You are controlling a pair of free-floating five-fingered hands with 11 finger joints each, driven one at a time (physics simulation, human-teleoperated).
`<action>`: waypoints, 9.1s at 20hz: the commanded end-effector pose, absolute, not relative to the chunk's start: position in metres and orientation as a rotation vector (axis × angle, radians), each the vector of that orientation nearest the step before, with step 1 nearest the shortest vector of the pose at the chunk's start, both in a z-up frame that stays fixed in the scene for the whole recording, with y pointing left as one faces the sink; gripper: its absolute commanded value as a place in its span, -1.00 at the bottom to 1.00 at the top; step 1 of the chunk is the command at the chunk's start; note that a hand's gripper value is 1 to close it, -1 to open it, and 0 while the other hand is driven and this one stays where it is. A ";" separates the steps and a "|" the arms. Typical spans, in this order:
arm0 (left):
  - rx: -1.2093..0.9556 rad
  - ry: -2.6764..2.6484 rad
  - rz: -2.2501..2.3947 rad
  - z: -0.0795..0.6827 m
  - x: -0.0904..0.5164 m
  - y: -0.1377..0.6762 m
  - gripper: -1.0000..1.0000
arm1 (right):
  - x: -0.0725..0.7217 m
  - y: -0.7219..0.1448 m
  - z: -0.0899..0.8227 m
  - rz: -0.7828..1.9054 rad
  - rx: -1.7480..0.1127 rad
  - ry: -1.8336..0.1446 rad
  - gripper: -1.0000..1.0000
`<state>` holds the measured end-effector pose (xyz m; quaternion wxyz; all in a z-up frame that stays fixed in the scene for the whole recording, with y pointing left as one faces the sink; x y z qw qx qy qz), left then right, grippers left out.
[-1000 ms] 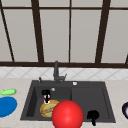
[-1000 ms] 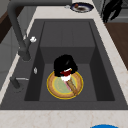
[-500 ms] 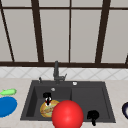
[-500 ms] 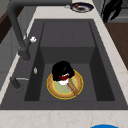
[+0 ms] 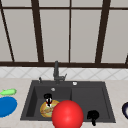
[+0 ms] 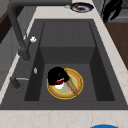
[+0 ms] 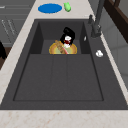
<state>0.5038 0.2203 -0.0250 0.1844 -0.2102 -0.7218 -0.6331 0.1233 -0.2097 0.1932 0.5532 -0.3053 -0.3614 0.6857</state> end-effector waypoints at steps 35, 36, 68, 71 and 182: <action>-0.569 -2.067 -1.842 -0.021 0.521 0.230 -1.00 | 0.123 -0.210 0.193 1.621 -0.722 -0.854 0.00; -0.565 -2.071 -1.847 -0.018 0.521 0.230 -1.00 | 0.123 -0.210 0.193 1.621 -0.722 -0.854 0.00; -0.595 -2.049 -1.845 0.025 0.477 0.230 -1.00 | 0.123 -0.210 0.193 1.621 -0.722 -0.854 0.00; -0.601 -2.045 -1.840 0.024 0.480 0.230 -1.00 | 0.123 -0.210 0.193 1.621 -0.722 -0.854 0.00; -0.419 -2.163 -1.875 0.064 0.446 0.074 1.00 | 0.123 -0.210 0.193 1.621 -0.722 -0.854 0.00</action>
